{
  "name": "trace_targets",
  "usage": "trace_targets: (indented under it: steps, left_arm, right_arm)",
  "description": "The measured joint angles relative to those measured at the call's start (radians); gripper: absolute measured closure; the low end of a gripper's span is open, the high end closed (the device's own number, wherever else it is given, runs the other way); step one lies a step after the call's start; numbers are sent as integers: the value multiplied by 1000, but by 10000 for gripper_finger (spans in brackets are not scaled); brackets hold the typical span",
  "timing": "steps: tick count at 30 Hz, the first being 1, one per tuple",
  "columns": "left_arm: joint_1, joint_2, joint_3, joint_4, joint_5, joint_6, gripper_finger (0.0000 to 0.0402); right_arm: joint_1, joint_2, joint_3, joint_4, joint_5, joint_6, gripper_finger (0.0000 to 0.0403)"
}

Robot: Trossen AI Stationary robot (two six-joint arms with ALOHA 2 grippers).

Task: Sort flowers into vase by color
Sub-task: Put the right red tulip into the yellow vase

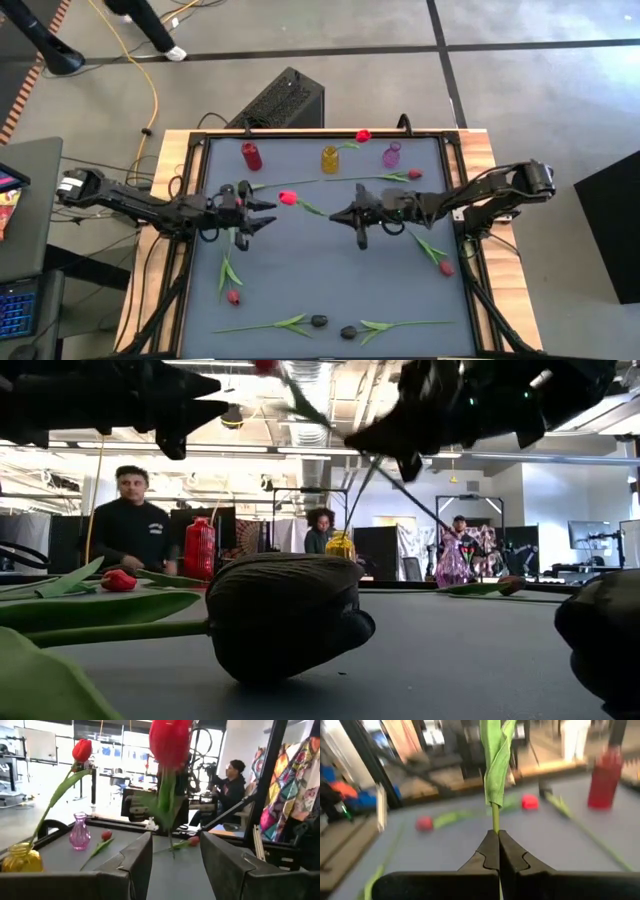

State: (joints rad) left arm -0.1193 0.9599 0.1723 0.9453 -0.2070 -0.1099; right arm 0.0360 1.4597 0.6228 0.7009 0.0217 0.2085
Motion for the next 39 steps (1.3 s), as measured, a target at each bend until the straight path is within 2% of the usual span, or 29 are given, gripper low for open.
trace_targets:
  steps: [4,11,15,19,25,39]
  left_arm:
    - [14,79,55,13,-17,7,246]
    - [40,310,234,14,-11,22,246]
    - [56,397,291,11,-10,35,246]
    - [73,432,306,45,3,13,246]
    - [97,436,306,136,80,1,246]
    - [157,435,306,163,68,-79,246]
  right_arm:
    - [-12,12,11,127,-5,0,386]
    - [-26,96,87,151,-34,-3,386]
    - [-26,107,109,147,-46,-25,386]
    - [-32,104,109,149,-48,-32,386]
    - [-49,103,110,155,-50,-36,386]
    - [-66,102,110,169,-52,-36,386]
